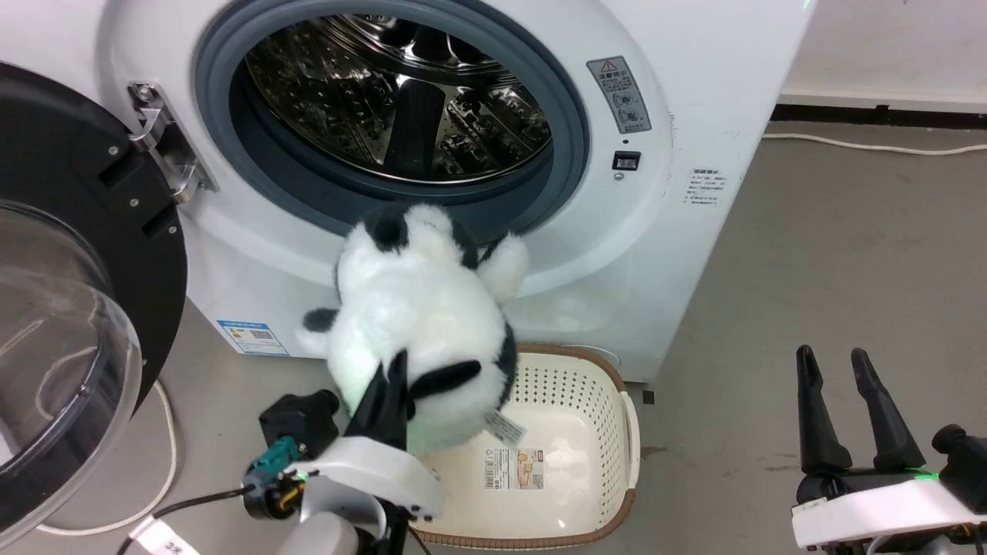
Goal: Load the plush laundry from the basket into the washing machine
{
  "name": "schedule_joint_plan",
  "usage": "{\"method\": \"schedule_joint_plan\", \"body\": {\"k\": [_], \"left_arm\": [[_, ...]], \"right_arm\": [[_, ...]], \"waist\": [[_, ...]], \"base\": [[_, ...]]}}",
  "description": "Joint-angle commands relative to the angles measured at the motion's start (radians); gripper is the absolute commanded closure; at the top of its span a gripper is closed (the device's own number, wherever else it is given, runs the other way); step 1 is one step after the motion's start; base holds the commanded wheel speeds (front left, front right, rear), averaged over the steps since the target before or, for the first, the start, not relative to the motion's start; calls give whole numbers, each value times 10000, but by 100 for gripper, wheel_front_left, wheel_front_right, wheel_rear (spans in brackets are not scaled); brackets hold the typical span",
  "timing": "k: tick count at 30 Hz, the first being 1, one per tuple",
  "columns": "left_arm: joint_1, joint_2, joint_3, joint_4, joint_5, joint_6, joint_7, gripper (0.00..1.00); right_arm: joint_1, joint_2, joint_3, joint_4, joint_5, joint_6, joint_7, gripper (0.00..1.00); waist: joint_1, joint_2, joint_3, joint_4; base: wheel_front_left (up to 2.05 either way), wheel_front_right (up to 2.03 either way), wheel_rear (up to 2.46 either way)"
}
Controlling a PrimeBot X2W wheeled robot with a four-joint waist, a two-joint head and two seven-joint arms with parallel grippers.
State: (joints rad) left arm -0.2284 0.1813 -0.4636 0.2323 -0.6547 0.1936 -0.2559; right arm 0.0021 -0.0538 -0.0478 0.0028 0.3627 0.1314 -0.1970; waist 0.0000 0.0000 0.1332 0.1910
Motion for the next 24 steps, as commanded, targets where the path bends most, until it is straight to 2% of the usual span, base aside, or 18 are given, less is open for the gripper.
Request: {"method": "schedule_joint_plan", "body": {"k": [1,5,17,24], "left_arm": [[-352,4,365,-233,292,89,-58,100],[-898,-81,861,-285,756,-10,-58,100],[-3089,-383,2368,558,2115,-931,-59,100],[-4730,-451,3349,1230,2752,-1263,-59,100]], "right_arm": [[35,34,29,31,80,-7,-97,0],[-73,35,42,-9,63,-7,-96,0],[-622,35,-50,-466,-212,-7,108,0],[-1030,-34,-156,-992,-296,-7,276,0]], "waist": [[0,0,121,-94],[0,0,366,-225],[0,0,1757,-615],[0,0,3016,-952]], "base": [[0,0,0],[0,0,0],[0,0,0],[0,0,0]]}}
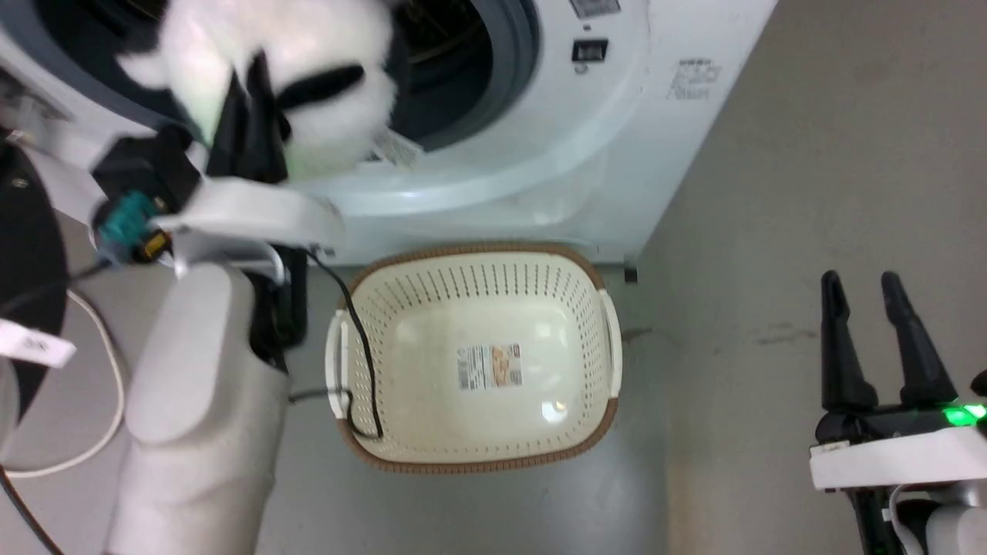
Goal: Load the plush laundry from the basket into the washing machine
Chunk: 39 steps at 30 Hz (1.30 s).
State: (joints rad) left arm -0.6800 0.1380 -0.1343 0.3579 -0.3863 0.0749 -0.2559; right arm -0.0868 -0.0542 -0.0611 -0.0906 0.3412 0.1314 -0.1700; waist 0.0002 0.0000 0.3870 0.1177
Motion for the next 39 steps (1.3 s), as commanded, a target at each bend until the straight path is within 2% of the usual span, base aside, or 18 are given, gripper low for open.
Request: {"method": "schedule_joint_plan", "body": {"k": [1,2,6,18,29,37,38,39], "left_arm": [[-450,3,185,73,123,-131,-59,100],[-1137,70,527,331,278,-202,-59,100],[-2185,322,856,586,533,-262,-59,100],[-5340,1370,1162,1837,843,-264,301,100],[-7211,2115,1155,2323,987,-197,802,100],[-7954,2176,1271,2738,867,77,882,100],[-8007,2148,1285,2797,836,100,840,78],[-8053,2117,1291,2872,801,104,821,13]], "right_arm": [[-179,-49,-49,-129,-85,-7,26,0],[-258,-112,-102,-365,-83,-7,98,0],[-363,-202,-156,-717,-64,-7,192,0],[-419,-397,-361,-1744,21,-7,330,0],[-133,-348,-438,-2384,121,-7,329,0],[-10,-339,-523,-2636,121,-7,325,0],[3,-336,-539,-2661,119,-7,335,0],[12,-336,-557,-2680,117,-7,345,0]], "waist": [[-2,0,641,-263],[-2,0,1155,-409],[-2,0,1856,-596],[-2,0,3780,-1067],[-2,0,4911,-1243],[-2,0,5284,-1244],[-2,0,5306,-1229],[-2,0,5320,-1209]], "base": [[0,0,0],[0,0,0],[0,0,0],[0,0,0],[0,0,0],[0,0,0],[0,0,0],[0,0,0]]}}
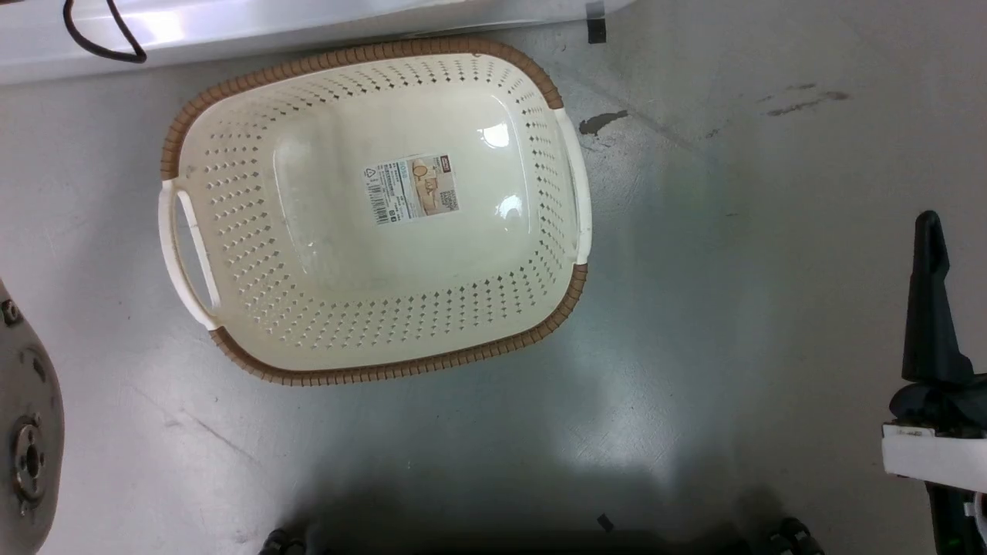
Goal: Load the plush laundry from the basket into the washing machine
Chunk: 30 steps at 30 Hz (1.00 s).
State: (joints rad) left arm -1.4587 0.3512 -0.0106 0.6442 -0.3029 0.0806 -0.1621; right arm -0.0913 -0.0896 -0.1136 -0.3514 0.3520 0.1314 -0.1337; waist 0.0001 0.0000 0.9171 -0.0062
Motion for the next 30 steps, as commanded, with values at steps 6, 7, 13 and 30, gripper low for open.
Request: {"method": "schedule_joint_plan", "body": {"k": [6,7,13,30], "left_arm": [[-461,-128,11,474,-187,-58,-257,0],[-478,-134,-12,547,-195,-88,-289,0],[-388,-354,-230,991,-217,-254,-496,0],[2125,-1293,-642,1028,110,-737,-992,0]], "right_arm": [[33,19,-41,-151,-38,-7,81,0],[20,9,-36,-157,-41,-7,98,0],[-64,-61,-63,-115,-61,-7,159,0],[-352,-227,6,570,-101,-7,378,0]], "waist": [[-1,0,7,146],[-1,0,-10,164],[-1,0,-290,385],[-1,0,-2483,1182]], "base": [[0,0,0],[0,0,0],[0,0,0],[0,0,0]]}}
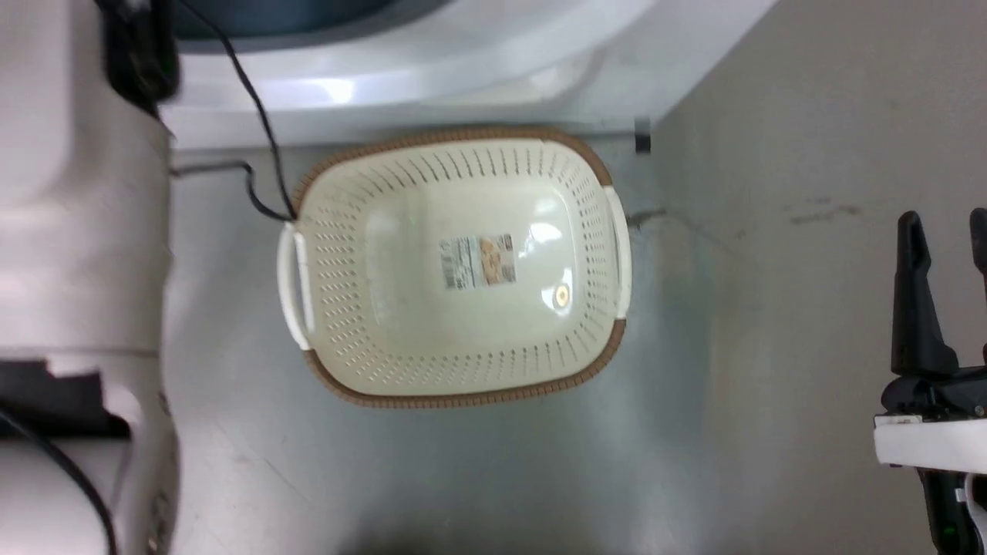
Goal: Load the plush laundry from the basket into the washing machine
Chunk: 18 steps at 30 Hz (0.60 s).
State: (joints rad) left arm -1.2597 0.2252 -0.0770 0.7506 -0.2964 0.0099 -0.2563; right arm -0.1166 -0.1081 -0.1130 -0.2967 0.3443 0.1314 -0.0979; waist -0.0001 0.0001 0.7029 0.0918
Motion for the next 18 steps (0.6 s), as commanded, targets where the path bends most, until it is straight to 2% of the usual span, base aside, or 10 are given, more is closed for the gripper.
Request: {"method": "schedule_joint_plan", "body": {"k": [1,11,18], "left_arm": [[386,-126,73,-186,53,-31,-51,0],[2917,-858,170,-1185,451,-185,-53,0],[4775,-1160,15,-1474,642,-488,-54,0]], "right_arm": [[-81,-36,-1,86,-18,-7,33,0],[182,174,200,800,89,-7,37,0],[543,376,322,1503,168,-7,-145,0]], "waist": [[1,-1,-497,254],[1,-1,-2134,529],[1,-1,-3546,612]], "base": [[0,0,0],[0,0,0],[0,0,0]]}}
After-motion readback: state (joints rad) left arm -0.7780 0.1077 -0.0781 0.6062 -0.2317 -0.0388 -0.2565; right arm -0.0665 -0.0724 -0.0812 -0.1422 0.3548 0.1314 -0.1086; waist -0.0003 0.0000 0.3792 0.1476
